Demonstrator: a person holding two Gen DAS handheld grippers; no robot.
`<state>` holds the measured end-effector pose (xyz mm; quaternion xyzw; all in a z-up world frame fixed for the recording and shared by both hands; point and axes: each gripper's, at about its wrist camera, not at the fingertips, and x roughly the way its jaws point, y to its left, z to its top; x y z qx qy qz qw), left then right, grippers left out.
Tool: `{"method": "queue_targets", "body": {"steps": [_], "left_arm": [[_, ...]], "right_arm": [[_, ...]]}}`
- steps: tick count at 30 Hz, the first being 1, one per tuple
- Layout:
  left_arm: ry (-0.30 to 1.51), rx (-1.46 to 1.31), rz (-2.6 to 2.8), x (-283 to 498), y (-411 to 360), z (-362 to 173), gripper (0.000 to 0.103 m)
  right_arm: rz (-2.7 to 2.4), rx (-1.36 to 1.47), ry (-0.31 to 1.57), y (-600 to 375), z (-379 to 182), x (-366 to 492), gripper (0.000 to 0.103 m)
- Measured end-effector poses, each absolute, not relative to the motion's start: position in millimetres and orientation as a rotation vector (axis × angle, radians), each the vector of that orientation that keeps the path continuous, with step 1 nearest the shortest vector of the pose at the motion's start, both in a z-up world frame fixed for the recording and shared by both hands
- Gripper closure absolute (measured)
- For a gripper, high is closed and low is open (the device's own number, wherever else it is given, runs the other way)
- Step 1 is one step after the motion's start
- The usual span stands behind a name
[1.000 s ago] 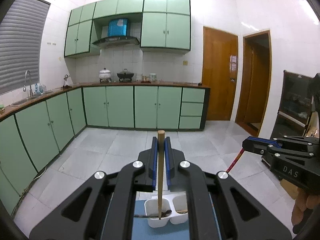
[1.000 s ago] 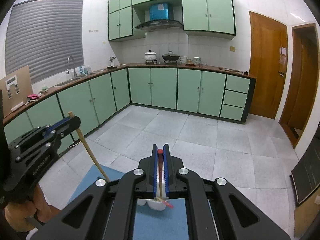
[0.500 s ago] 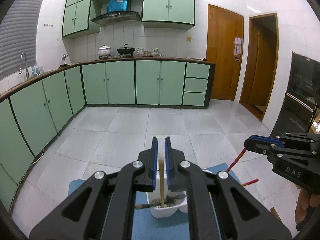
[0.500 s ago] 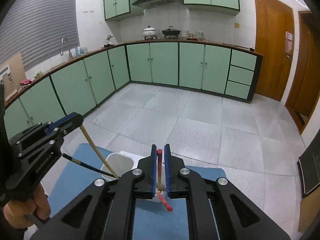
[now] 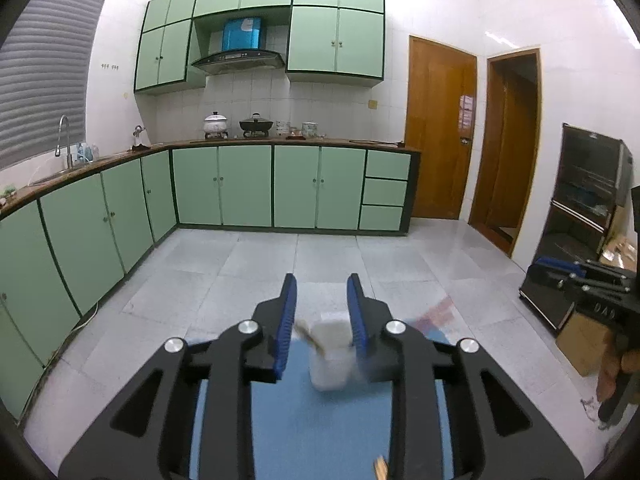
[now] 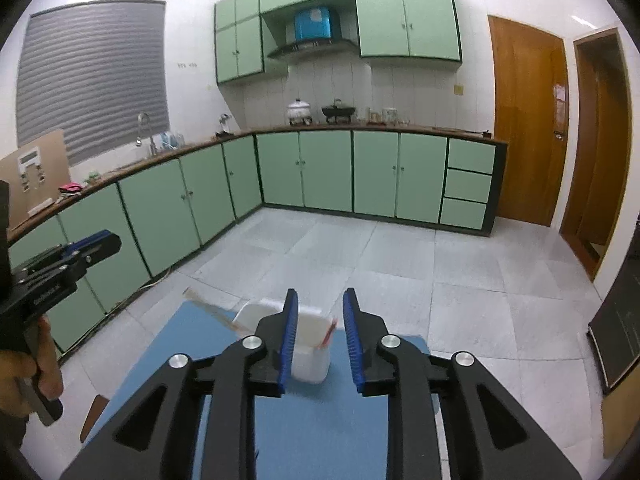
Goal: Organize utensils
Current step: 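Open both tools to release the chopsticks and withdraw from the holder, then grasp a plain wooden chopstick with the left tool while the right tool grasps a black chopstick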
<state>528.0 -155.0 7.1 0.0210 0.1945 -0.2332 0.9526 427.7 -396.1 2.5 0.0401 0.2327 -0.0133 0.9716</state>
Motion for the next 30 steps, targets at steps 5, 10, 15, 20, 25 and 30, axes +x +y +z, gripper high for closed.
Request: {"method": "queue_targets", "body": {"steps": [5, 10, 15, 20, 25, 30], "left_arm": [[0.396, 0.076, -0.471, 444.3, -125.0, -46.9, 0.063], [0.489, 0.026, -0.474, 378.8, -97.9, -112.8, 0.062], [0.550, -0.007, -0.453, 333.8, -77.3, -162.0, 0.060], [0.594, -0.005, -0.448, 307.1, -66.4, -192.0, 0.060], [0.628, -0.009, -0.451, 306.1, -64.1, -204.1, 0.059], [0.658, -0.011, -0.460, 307.0, -68.5, -217.0, 0.059]], "right_arm": [[-0.031, 0.073, 0.492, -368.8, -64.1, 340.0, 0.076], [-0.003, 0.075, 0.585, -327.6, -145.5, 276.0, 0.076], [0.033, 0.110, 0.714, -284.0, -228.8, 237.2, 0.076], [0.082, 0.085, 0.779, -246.9, -264.3, 228.4, 0.076], [0.085, 0.059, 0.777, -241.2, -264.6, 246.7, 0.075], [0.053, 0.061, 0.766, -251.7, -265.9, 255.7, 0.078]]}}
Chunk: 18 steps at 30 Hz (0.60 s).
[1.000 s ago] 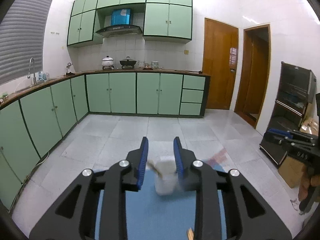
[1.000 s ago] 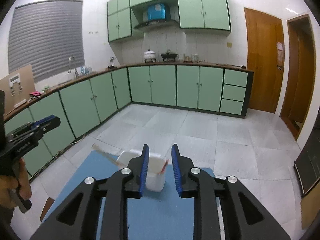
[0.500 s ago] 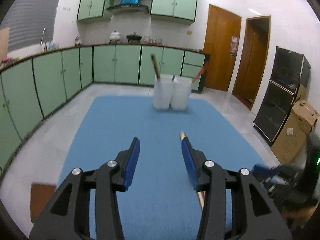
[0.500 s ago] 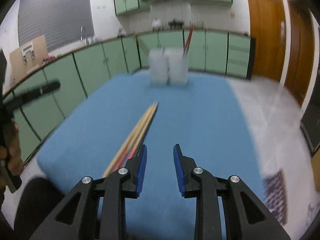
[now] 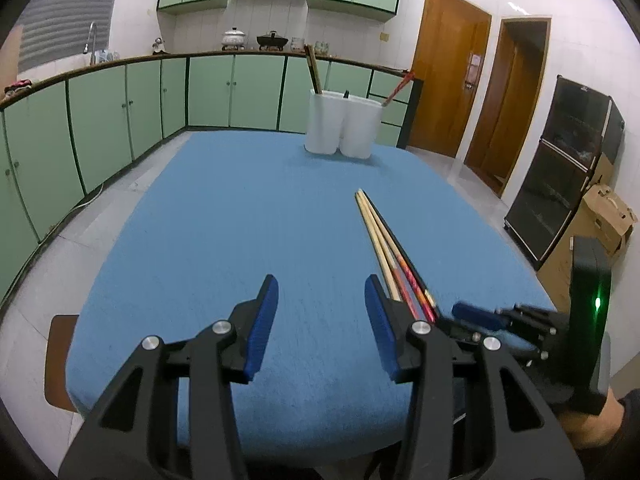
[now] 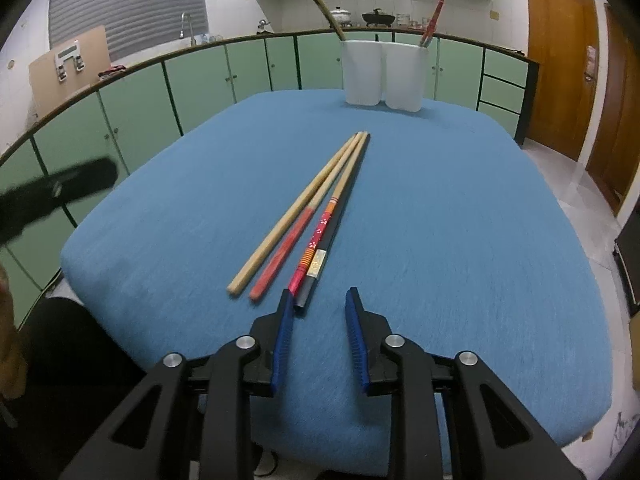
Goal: Organize utensils
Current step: 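Grasp a plain wooden chopstick with the left tool while the right tool grasps a black chopstick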
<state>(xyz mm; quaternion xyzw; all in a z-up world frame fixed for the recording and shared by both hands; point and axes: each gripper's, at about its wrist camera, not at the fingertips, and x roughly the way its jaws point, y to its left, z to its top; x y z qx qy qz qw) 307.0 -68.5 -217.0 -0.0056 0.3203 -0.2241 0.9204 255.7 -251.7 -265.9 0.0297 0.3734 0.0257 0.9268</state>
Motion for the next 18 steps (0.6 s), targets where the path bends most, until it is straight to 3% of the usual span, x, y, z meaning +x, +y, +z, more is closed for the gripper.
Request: {"method": "queue_targets", "body": {"steps": [6, 10, 18], "left_arm": [[0.704, 0.033, -0.508, 302.2, -89.7, -238.6, 0.059], [0.738, 0.071, -0.540, 297.1, -107.3, -257.5, 0.059], [0.765, 0.128, -0.550, 299.7, -127.8, -275.3, 0.059]], "right_arm": [[0.039, 0.071, 0.759, -265.4, -268.2, 251.7, 0.084], [0.014, 0.083, 0.754, -272.5, -269.3, 253.3, 0.097], [-0.036, 0.154, 0.754, -304.1, -269.9, 247.2, 0.097]]}}
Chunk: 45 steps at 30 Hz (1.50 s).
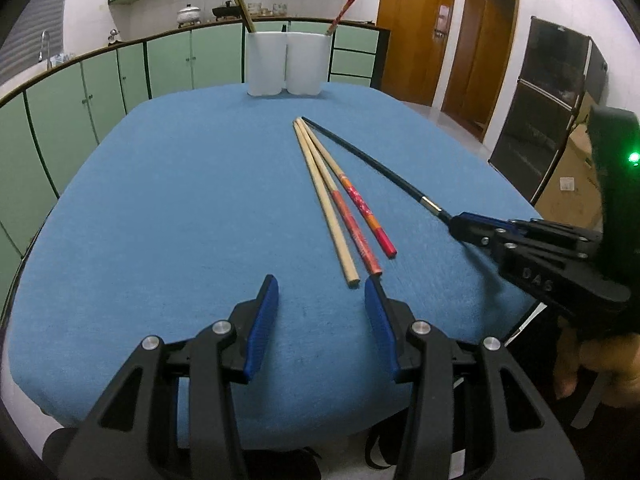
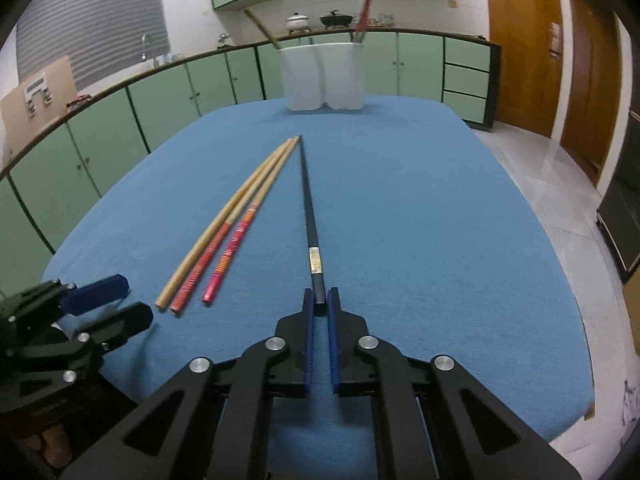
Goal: Organize utensils
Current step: 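Grasp a plain wooden chopstick with the left tool while the right tool grasps a black chopstick, then lift both chopsticks and carry them over the white holder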
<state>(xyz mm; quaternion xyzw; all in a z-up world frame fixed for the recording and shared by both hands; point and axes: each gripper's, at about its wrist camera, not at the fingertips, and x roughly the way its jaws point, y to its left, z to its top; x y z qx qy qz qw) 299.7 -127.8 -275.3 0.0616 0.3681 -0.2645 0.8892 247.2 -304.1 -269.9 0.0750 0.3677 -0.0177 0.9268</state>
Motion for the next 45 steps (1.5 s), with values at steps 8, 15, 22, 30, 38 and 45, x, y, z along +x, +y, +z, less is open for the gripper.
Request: {"method": "queue_targets", "body": {"steps": [8, 15, 22, 30, 38, 45], "left_arm": [[0.734, 0.155, -0.496, 304.4, -142.6, -279.1, 0.059], [0.719, 0.131, -0.456, 307.7, -140.2, -279.1, 0.094], [0.714, 0.101, -0.353, 310.7, -126.9, -278.1, 0.096], [0.726, 0.092, -0.328, 313.2, -123.4, -276.6, 0.086], [0.741, 0.053, -0.399, 319.4, -119.9, -274.6, 0.097], [0.726, 0.018, -0.429, 311.2, -115.3, -251.9, 0.097]], "right_arm": [[-0.016, 0.145, 0.744, -302.6, -271.2, 245.3, 0.094], [-0.014, 0.143, 0.735, -300.2, -272.1, 247.1, 0.090], [-0.102, 0.120, 0.722, -293.5, -272.5, 242.1, 0.096], [-0.085, 0.114, 0.725, -290.4, -272.3, 235.5, 0.095], [-0.050, 0.106, 0.724, -289.4, -270.6, 238.5, 0.096], [-0.058, 0.147, 0.681, -298.0, -244.8, 230.1, 0.096]]}}
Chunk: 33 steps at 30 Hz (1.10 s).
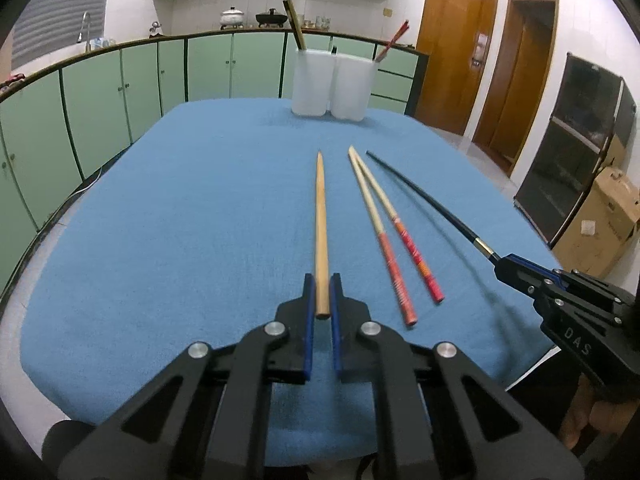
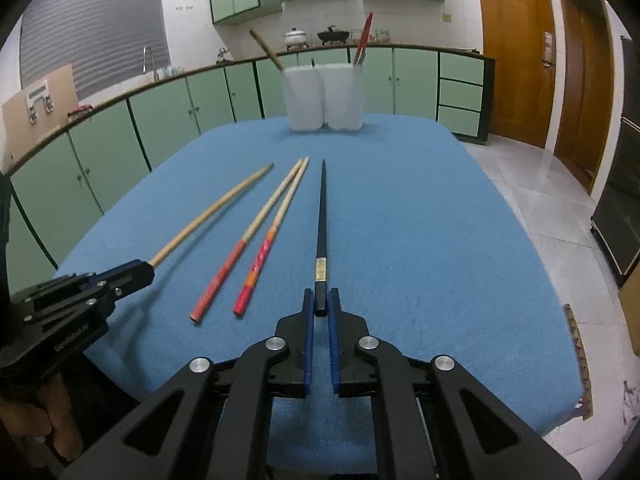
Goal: Organize utensils
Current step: 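Lift both chopsticks and carry them over the white holder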
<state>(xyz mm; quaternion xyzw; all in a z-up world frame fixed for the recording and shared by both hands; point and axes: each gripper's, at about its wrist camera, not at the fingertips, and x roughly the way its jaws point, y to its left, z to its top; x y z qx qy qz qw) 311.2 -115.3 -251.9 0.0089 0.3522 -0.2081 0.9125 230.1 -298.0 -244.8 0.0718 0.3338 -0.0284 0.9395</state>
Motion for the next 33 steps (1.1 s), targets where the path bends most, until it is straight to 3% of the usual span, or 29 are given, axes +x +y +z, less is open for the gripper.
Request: {"method": "queue_targets", "body": {"steps": [21, 33], "left_arm": [[0.536, 0.020, -0.482, 343.2, -116.0, -105.4, 0.097], [0.572, 0.024, -0.541, 382.1, -124.7, -78.5, 0.097]], "right_arm": [[-0.004, 0.113, 0.585, -314.3, -92.0, 270.9, 0.097], [0.037, 0.020, 0.658, -306.4, -52.2, 325.3, 0.097]]}}
